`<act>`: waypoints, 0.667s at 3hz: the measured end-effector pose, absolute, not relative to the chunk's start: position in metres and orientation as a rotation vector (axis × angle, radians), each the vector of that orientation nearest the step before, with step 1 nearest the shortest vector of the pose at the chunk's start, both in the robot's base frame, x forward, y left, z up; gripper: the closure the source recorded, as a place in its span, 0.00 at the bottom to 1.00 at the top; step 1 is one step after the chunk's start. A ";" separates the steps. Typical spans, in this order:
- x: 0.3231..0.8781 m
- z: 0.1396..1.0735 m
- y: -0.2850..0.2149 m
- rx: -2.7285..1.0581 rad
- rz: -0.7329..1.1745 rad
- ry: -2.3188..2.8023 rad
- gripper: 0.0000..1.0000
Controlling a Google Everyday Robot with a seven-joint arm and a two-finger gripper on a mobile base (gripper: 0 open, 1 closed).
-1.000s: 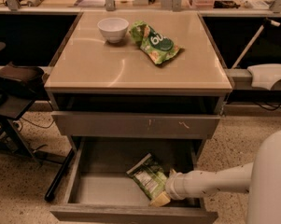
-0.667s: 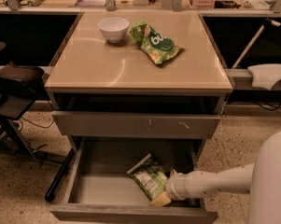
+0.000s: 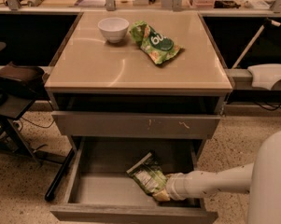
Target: Pick green jalapeno chip bag from middle drawer and place on counter
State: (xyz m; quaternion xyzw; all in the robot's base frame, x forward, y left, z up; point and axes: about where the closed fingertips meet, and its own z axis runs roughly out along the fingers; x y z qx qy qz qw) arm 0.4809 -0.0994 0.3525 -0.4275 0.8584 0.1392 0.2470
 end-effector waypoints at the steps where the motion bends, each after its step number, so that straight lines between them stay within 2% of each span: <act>1: 0.481 0.353 -0.099 -1.166 0.379 2.341 0.65; 2: 0.483 0.383 -0.109 -1.161 0.345 2.332 0.88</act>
Offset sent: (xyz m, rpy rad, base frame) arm 0.0077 -0.0292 0.0931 -0.0458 -0.0695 -0.0260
